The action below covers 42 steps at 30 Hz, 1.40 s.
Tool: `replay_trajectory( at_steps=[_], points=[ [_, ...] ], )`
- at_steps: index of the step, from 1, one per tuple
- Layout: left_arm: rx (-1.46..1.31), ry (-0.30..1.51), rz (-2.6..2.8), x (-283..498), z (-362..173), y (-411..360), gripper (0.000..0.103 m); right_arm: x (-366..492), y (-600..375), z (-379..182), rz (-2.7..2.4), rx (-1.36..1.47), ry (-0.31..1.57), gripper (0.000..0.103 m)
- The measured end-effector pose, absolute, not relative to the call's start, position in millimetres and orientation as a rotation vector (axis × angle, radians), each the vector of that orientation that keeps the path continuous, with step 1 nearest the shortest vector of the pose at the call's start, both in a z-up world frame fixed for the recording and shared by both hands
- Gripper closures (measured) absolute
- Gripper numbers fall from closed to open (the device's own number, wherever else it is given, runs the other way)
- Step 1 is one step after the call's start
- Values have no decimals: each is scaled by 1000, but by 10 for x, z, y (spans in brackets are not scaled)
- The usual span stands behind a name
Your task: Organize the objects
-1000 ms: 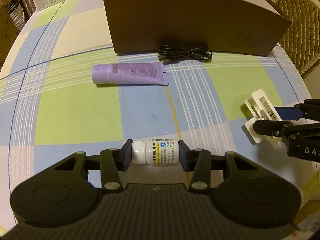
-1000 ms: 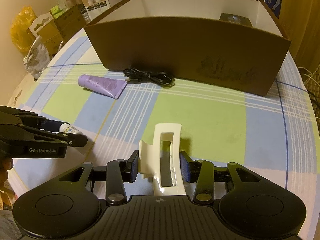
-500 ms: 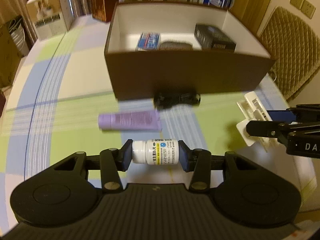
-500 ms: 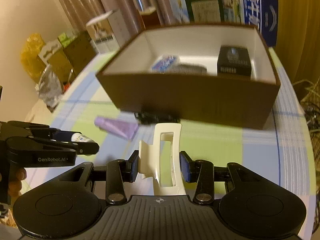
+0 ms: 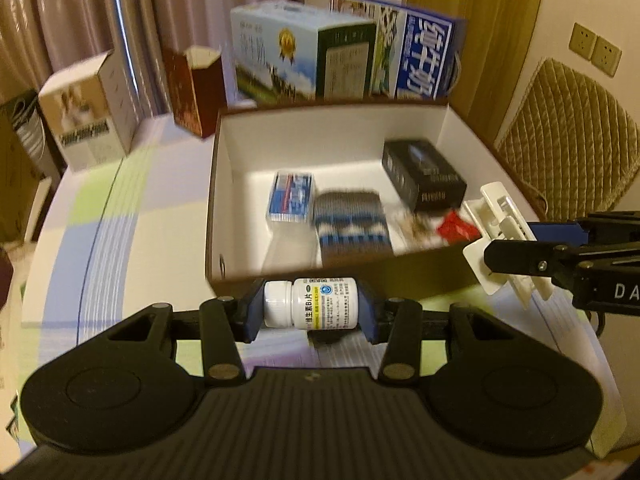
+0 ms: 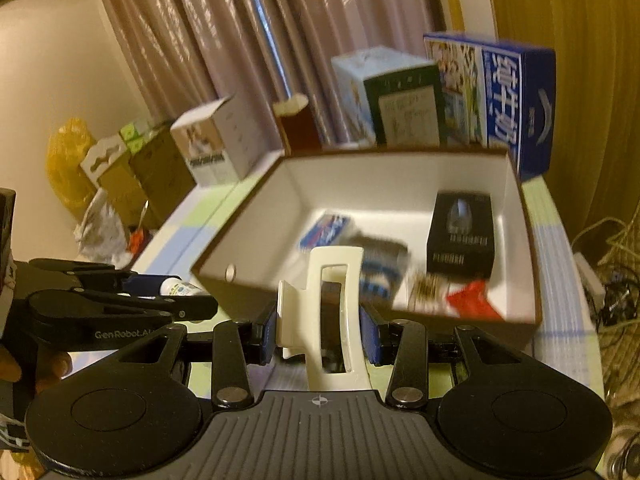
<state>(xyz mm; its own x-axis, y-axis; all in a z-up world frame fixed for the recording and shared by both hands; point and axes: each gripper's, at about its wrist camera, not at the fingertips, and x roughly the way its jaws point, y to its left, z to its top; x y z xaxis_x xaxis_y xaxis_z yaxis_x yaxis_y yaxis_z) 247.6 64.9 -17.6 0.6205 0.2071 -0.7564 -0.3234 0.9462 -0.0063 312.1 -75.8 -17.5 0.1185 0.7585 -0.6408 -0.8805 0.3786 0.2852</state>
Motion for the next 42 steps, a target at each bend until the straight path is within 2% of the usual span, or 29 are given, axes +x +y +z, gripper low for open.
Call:
replay_trajectory(
  at_steps=[12, 26, 42],
  points=[
    [-135, 847, 287, 3180, -145, 948, 61, 3762, -270, -67, 1131, -37, 858, 64],
    [-112, 932, 280, 3898, -541, 1240, 61, 4358, 331, -655, 1016, -76, 1016, 64],
    [-110, 968, 266, 4312, -773, 1409, 61, 4641, 737, -1023, 967, -120, 1040, 65]
  ],
)
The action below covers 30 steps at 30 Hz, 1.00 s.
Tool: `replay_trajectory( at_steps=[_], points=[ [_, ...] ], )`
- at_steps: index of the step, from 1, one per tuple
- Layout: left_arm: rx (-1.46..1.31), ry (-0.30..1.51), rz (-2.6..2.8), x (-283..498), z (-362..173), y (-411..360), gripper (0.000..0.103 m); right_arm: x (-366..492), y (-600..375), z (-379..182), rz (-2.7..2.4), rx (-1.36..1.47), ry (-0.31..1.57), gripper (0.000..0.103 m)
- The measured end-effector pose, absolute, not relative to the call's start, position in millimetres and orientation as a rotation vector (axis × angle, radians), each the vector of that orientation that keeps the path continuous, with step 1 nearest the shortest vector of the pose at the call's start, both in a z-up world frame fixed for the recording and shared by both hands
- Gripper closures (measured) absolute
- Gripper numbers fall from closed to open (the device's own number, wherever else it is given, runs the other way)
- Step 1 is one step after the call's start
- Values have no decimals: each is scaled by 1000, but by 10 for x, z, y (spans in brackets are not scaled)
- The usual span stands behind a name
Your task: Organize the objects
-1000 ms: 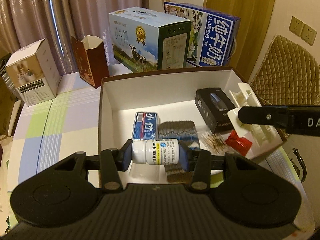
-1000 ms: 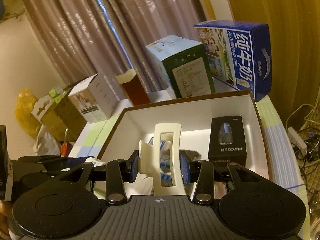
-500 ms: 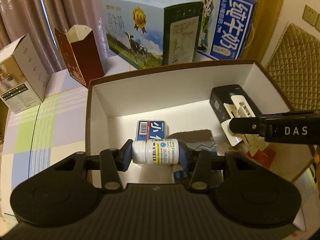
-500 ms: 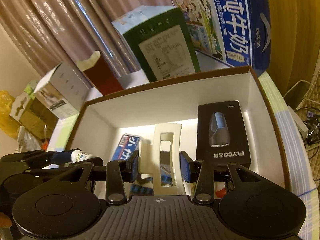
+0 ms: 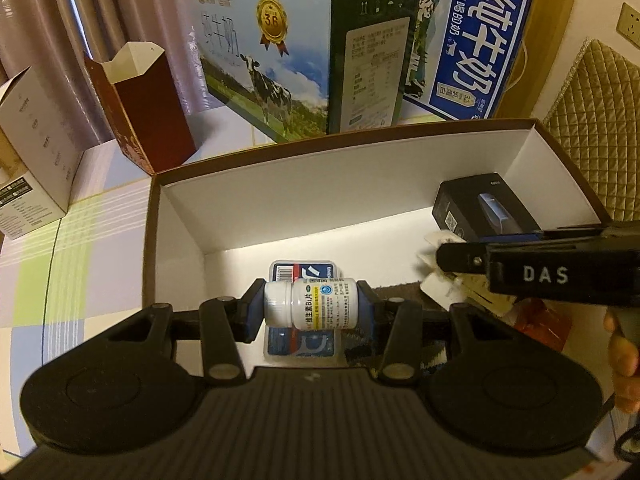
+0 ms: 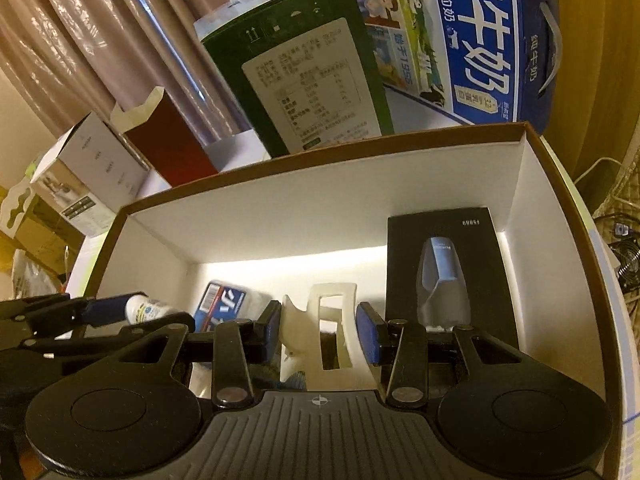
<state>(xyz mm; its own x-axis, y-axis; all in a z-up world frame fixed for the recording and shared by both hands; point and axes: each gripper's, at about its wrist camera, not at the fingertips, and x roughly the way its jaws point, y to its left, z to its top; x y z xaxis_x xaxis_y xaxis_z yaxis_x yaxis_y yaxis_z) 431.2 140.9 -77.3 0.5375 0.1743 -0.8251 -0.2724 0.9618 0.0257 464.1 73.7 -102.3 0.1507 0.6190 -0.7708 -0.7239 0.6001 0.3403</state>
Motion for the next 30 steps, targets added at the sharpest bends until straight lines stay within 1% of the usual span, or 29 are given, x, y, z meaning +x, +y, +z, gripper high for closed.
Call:
replay_trajectory(
  at_steps=[6, 8, 11, 20, 25, 30],
  points=[
    [-115, 967, 254, 4402, -801, 1418, 61, 4729, 769, -1008, 956, -67, 982, 64],
    [-119, 967, 249, 4425, -810, 1423, 61, 4759, 754, -980, 949, -29, 962, 56],
    [-119, 968, 245, 4446, -818, 1425, 61, 4784, 717, -932, 948, -6, 944, 51],
    [-113, 975, 223, 4528, -862, 1358, 61, 4751, 611, -953, 946, -104, 939, 51],
    [-110, 977, 220, 4565, -880, 1325, 61, 4674, 575, -967, 945, -174, 895, 51],
    [-105, 974, 218, 4607, -886, 1304, 61, 4680, 532, -969, 917, -175, 897, 51]
  ],
)
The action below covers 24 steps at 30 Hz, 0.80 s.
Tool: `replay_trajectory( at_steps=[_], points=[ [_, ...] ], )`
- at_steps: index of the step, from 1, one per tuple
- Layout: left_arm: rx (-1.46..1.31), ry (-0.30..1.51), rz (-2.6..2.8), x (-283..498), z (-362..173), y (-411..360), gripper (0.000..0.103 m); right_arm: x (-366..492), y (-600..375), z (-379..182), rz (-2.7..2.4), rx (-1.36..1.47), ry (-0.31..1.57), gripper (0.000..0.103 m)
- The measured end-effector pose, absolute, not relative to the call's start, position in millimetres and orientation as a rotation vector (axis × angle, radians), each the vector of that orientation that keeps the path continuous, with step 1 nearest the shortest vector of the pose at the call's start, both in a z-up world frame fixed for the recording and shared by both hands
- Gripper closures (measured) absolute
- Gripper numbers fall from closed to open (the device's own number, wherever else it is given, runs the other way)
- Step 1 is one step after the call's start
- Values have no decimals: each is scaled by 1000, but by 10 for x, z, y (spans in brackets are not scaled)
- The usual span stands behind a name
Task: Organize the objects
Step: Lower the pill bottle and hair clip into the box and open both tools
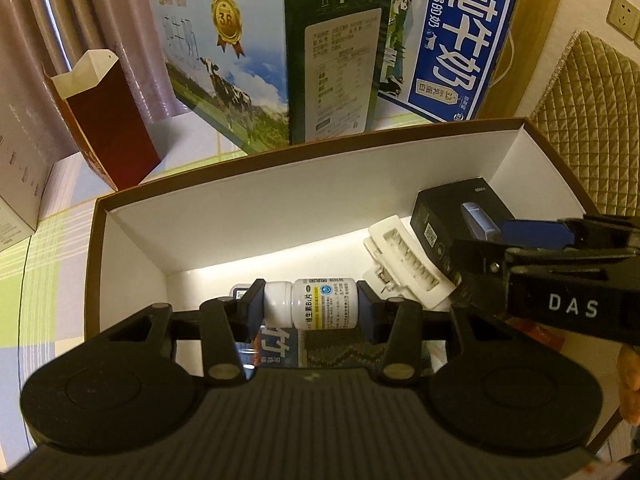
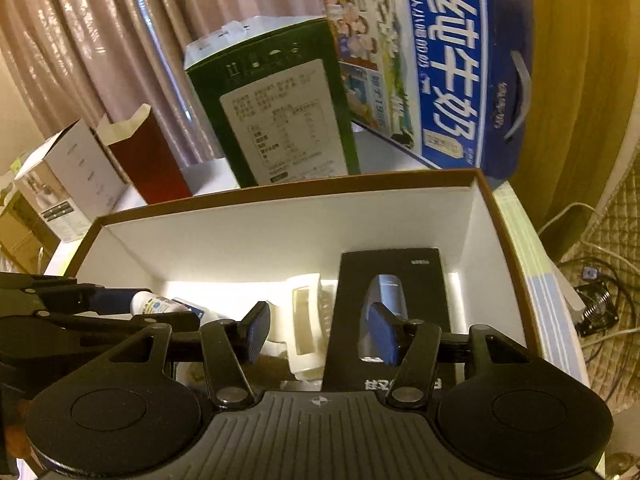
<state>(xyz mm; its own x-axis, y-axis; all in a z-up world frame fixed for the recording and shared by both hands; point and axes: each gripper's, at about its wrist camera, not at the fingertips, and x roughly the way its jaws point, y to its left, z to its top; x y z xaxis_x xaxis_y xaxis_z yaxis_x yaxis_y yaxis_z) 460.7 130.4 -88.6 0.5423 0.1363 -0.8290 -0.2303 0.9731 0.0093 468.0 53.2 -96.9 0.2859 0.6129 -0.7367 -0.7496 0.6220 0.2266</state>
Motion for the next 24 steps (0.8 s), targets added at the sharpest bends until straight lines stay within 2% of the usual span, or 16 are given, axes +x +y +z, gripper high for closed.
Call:
replay_trajectory(
  at_steps=[6, 8, 10, 13, 15, 17, 24],
  points=[
    [-103, 955, 216, 4657, -876, 1284, 60, 4650, 447, -980, 882, -202, 896, 50],
    [-122, 950, 214, 4666, -854, 1294, 41, 4633, 413, -983, 880, -209, 899, 43],
    [-138, 940, 217, 4662, -824, 1311, 32, 4621, 377, -976, 880, -205, 898, 34],
    [-130, 942, 220, 4653, -784, 1312, 22, 4583, 326, -941, 903, -197, 894, 28],
    [-112, 942, 228, 4630, -757, 1302, 20, 4541, 302, -906, 920, -203, 886, 22],
    [-105, 946, 239, 4599, -732, 1305, 15, 4487, 281, -868, 923, -215, 863, 11],
    [-123, 948, 271, 4401, -665, 1343, 11, 4368, 209, -787, 949, -243, 817, 2]
  ],
)
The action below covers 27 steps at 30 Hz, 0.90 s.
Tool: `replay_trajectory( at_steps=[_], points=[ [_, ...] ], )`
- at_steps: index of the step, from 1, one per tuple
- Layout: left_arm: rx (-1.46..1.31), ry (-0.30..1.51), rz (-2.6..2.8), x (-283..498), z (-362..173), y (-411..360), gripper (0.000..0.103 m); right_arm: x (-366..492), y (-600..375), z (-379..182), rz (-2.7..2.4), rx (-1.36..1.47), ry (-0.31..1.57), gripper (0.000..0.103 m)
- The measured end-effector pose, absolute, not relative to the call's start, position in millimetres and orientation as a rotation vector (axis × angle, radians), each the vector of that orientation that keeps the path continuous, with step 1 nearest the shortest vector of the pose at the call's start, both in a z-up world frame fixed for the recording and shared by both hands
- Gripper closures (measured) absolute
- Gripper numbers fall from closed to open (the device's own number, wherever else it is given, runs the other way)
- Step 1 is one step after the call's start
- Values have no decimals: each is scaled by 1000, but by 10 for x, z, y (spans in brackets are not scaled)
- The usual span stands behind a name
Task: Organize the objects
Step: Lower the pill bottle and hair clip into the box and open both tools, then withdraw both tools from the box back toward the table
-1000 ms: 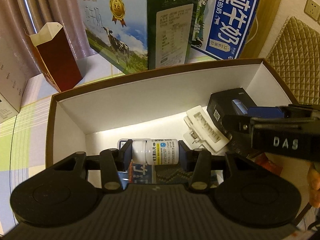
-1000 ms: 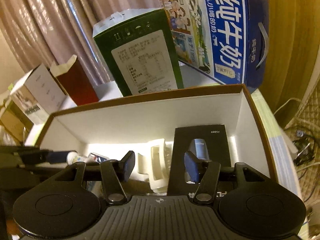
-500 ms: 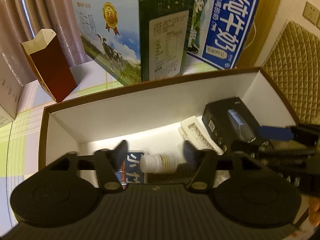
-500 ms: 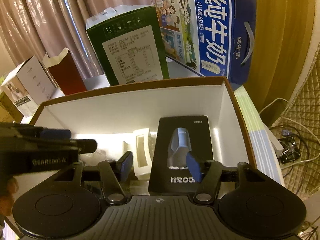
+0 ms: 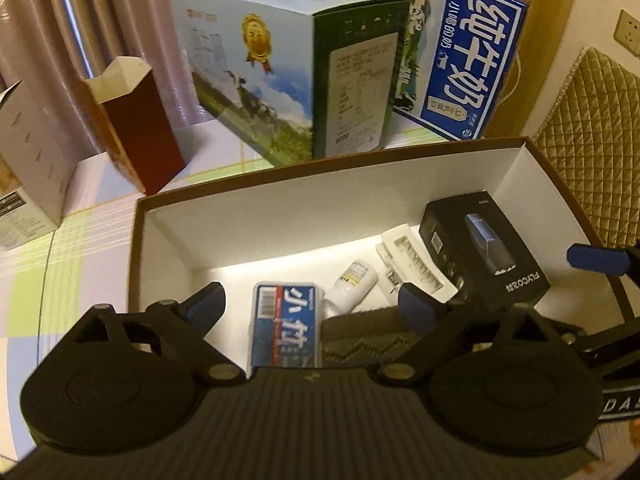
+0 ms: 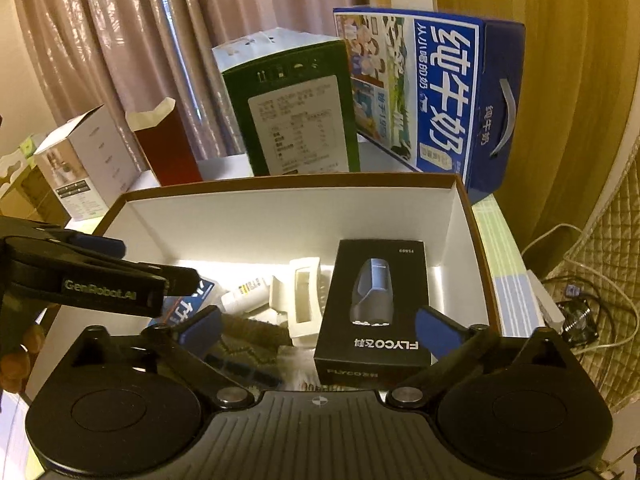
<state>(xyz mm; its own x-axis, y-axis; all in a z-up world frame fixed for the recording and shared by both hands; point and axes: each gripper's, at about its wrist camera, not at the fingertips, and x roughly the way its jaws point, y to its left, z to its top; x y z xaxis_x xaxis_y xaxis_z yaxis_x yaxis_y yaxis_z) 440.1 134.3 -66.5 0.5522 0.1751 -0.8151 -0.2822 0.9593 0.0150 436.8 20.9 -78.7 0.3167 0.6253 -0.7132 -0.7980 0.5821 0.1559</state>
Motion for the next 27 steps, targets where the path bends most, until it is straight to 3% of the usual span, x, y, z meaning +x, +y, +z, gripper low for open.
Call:
replay_trajectory(
  at_steps=[27],
  points=[
    [-230, 859, 304, 3450, -188, 1105, 10, 4103, -307, -466, 879, -127, 804, 2]
  ],
)
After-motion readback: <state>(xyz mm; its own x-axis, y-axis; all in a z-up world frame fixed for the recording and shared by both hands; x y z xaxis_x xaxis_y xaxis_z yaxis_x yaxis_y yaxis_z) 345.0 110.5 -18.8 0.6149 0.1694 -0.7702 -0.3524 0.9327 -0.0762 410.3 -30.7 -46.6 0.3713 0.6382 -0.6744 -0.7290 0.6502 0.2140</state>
